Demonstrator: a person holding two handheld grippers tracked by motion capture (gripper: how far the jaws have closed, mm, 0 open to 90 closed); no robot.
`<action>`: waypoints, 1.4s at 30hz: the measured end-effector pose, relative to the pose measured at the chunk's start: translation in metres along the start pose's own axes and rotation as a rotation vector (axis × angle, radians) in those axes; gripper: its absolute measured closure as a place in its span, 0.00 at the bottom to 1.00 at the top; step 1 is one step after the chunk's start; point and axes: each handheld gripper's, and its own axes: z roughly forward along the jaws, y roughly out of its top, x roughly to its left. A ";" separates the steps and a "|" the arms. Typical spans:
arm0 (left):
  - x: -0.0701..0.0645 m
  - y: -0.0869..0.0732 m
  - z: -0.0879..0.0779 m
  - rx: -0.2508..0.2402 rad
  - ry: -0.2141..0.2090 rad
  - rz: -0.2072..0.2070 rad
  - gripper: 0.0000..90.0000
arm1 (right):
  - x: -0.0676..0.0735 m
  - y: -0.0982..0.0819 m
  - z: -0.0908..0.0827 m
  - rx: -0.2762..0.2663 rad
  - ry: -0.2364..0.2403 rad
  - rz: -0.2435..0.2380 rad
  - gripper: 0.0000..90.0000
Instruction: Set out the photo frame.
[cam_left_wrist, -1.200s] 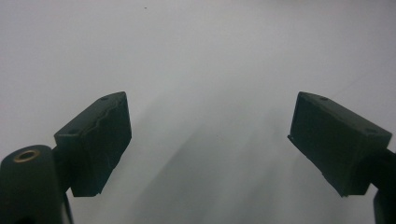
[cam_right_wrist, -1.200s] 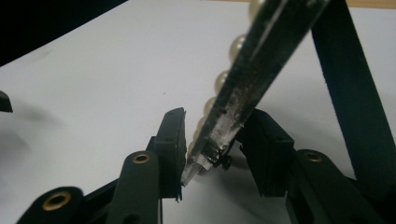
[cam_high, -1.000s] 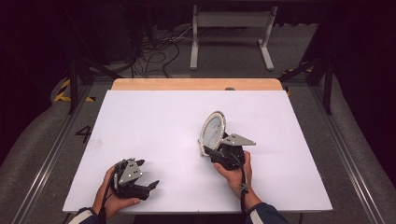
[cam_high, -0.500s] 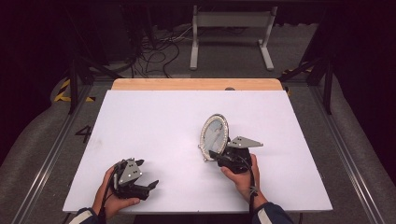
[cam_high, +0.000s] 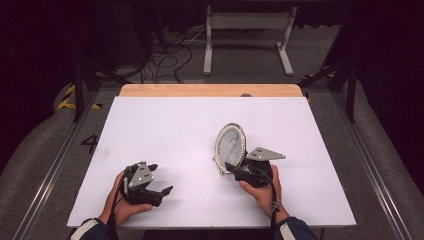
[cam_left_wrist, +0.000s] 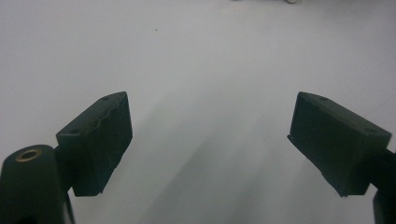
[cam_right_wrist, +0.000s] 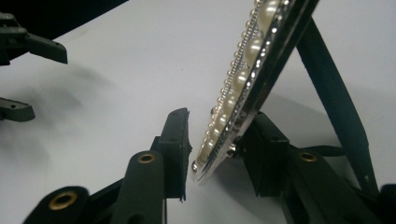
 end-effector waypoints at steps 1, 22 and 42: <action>0.000 0.000 0.000 0.000 0.000 0.000 0.15 | 0.000 0.000 0.000 0.000 0.000 0.000 0.67; -0.005 0.012 0.015 -0.006 -0.043 0.027 0.16 | -0.008 -0.004 0.018 -0.004 0.053 0.063 0.82; 0.004 0.070 0.068 -0.094 -0.106 0.070 0.20 | -0.006 -0.001 -0.004 0.062 0.091 -0.043 0.60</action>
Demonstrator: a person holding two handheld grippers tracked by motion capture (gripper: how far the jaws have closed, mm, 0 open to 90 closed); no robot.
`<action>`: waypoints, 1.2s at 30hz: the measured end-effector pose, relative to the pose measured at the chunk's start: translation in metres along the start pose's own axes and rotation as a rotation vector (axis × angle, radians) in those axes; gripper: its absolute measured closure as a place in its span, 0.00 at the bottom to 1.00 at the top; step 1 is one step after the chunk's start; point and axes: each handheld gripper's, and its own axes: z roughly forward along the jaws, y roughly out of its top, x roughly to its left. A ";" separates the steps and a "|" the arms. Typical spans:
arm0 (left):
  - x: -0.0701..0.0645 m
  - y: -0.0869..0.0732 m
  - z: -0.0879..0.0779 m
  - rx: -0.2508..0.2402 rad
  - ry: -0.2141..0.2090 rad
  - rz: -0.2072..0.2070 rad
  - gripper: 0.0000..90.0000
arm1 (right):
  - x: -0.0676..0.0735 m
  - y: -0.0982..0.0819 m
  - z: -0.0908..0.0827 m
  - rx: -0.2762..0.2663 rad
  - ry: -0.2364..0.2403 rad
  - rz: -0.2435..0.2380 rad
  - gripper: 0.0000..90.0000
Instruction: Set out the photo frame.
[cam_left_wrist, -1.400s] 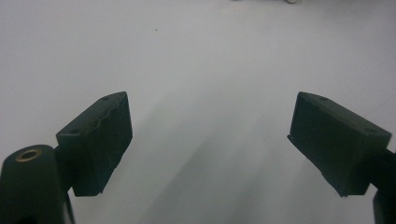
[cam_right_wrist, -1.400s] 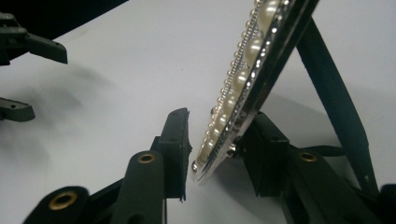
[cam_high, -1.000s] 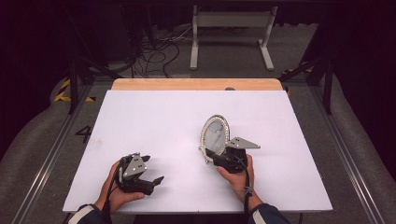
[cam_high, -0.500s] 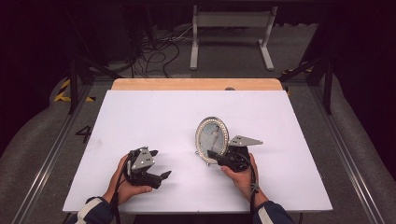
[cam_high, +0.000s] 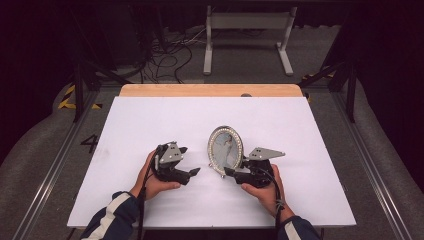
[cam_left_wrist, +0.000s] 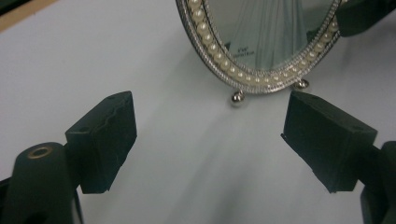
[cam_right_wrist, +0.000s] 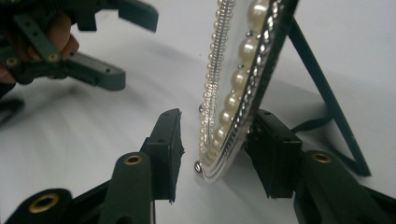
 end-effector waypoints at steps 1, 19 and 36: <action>0.001 0.002 0.003 -0.004 -0.012 -0.014 0.20 | 0.001 -0.001 -0.002 0.004 -0.012 -0.013 0.60; 0.022 0.018 0.047 -0.019 -0.122 -0.086 0.32 | 0.013 -0.004 -0.036 -0.098 -0.125 -0.047 0.80; 0.017 0.025 0.048 0.013 -0.174 -0.057 0.56 | 0.015 -0.001 -0.039 -0.166 -0.154 -0.029 0.95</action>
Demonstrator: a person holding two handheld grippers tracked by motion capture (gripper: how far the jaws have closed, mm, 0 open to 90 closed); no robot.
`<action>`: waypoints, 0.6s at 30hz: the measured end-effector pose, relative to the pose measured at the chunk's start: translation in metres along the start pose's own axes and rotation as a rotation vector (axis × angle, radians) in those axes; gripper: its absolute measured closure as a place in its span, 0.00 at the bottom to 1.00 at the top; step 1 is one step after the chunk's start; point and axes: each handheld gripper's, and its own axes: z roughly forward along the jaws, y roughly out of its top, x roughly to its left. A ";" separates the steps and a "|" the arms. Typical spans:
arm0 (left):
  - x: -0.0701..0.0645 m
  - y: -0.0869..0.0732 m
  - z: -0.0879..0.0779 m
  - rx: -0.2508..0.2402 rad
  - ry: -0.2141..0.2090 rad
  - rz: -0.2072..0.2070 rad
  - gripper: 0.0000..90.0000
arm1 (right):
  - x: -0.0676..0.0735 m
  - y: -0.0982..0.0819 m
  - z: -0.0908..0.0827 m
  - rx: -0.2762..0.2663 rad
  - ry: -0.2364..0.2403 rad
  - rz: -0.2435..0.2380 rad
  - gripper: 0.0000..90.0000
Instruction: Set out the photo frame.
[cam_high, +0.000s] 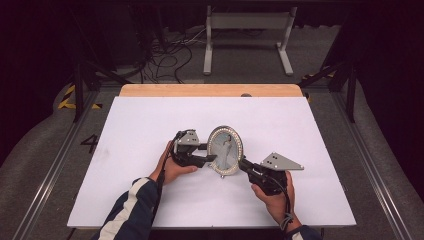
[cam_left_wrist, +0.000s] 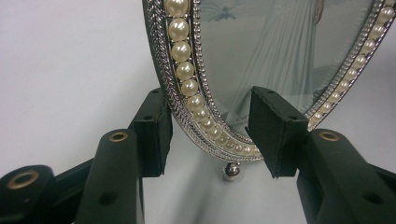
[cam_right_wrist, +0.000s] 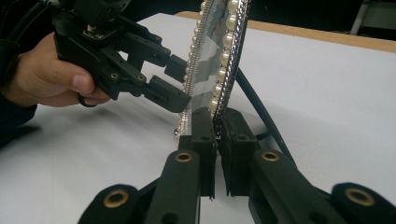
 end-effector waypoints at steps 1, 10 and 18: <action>0.000 0.000 0.000 0.000 0.000 0.000 0.56 | 0.000 0.000 0.000 -0.001 0.003 0.001 0.94; -0.004 -0.005 -0.007 -0.003 0.002 -0.034 0.58 | -0.005 0.000 0.003 0.008 -0.011 0.002 0.92; -0.008 -0.010 -0.016 0.041 0.027 -0.009 0.60 | -0.007 0.000 0.011 0.013 -0.011 0.013 0.92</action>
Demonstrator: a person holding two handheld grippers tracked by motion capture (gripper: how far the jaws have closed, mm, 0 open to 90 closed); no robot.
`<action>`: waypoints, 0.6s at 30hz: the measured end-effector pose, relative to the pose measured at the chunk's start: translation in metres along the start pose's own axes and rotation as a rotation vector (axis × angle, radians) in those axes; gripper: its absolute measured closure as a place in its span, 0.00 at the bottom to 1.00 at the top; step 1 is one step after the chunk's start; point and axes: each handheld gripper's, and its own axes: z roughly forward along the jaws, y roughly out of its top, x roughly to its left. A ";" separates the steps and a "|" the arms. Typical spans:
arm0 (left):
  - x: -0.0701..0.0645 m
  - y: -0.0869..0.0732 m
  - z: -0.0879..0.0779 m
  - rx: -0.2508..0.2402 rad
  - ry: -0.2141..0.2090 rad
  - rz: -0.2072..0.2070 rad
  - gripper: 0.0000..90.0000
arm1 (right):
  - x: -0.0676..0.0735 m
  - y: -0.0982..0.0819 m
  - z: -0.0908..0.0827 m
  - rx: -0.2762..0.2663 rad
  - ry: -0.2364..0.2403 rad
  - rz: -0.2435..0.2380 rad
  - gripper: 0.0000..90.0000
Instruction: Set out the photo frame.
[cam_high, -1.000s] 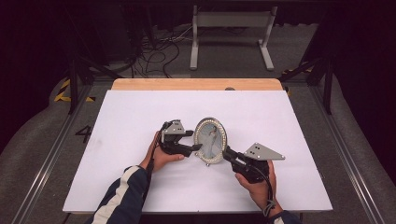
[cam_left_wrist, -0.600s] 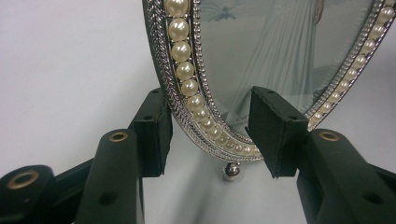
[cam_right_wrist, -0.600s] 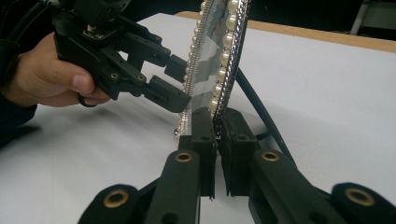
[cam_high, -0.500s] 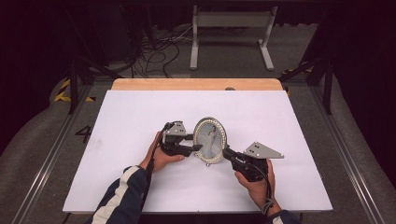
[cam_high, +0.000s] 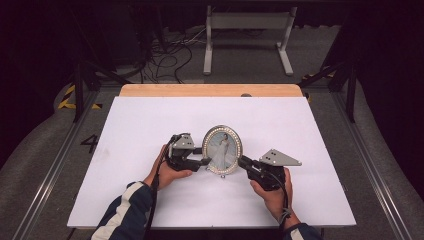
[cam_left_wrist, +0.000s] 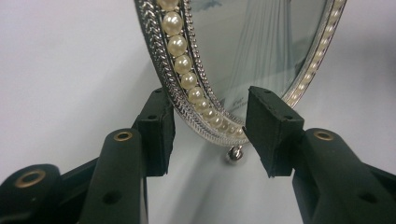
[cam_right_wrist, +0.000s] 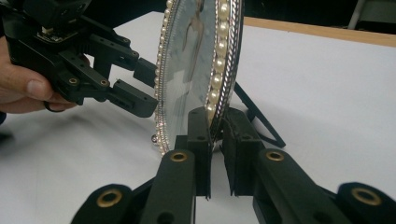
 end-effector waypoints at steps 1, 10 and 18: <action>0.000 0.000 0.000 0.000 0.000 0.000 0.60 | 0.000 0.000 0.000 0.000 0.000 0.000 0.92; -0.005 0.007 -0.002 -0.034 0.058 0.020 0.52 | 0.001 0.000 0.001 0.000 -0.012 -0.004 0.92; -0.004 0.011 -0.008 -0.078 0.082 -0.001 0.58 | 0.003 0.001 0.002 0.002 -0.025 -0.018 0.92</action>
